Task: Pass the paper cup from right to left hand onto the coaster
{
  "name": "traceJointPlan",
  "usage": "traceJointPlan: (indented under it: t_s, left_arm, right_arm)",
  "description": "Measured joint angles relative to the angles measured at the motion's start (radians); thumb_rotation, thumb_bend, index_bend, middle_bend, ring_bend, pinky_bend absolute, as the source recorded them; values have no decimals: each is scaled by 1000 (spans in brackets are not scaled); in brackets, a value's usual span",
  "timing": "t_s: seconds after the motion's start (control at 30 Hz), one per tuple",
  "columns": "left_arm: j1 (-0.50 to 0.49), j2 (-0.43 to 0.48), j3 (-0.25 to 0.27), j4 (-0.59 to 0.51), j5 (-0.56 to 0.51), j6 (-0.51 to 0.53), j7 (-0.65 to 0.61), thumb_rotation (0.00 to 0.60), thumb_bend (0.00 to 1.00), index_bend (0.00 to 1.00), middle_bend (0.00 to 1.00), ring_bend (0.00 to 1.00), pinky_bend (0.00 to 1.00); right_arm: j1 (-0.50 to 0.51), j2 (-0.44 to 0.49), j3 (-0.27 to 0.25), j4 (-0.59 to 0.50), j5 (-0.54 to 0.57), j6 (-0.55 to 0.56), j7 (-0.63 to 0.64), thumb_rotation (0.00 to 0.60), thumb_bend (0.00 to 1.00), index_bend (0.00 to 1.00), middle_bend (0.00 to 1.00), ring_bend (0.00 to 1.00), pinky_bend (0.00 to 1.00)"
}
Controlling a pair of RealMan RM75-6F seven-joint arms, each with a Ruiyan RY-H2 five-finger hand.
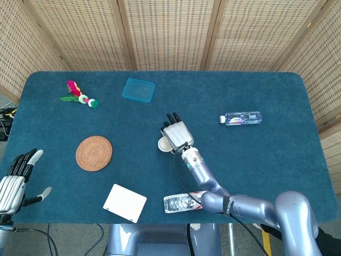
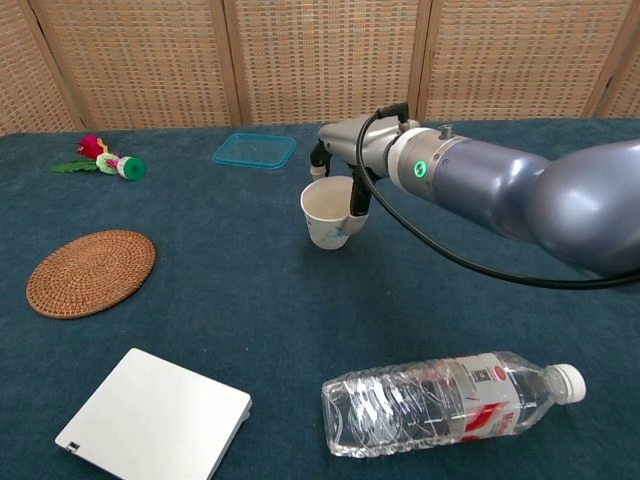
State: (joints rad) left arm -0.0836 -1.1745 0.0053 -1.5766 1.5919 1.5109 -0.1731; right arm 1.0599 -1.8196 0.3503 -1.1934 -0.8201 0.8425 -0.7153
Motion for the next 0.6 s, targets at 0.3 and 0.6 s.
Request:
traceJointPlan:
  t_s: [0.3, 0.6]
  left_arm:
    - [-5, -3, -2, -1, -10, -12, 6, 600, 247, 0, 0, 0, 0]
    - [-3, -3, 0, -7, -2, -3, 13, 600, 247, 0, 0, 0, 0]
  right_arm:
    - [43, -65, -17, 116, -25, -41, 81, 600, 83, 295, 118, 0, 0]
    - [29, -31, -39, 43, 5, 21, 13, 600, 84, 77, 0, 0, 0]
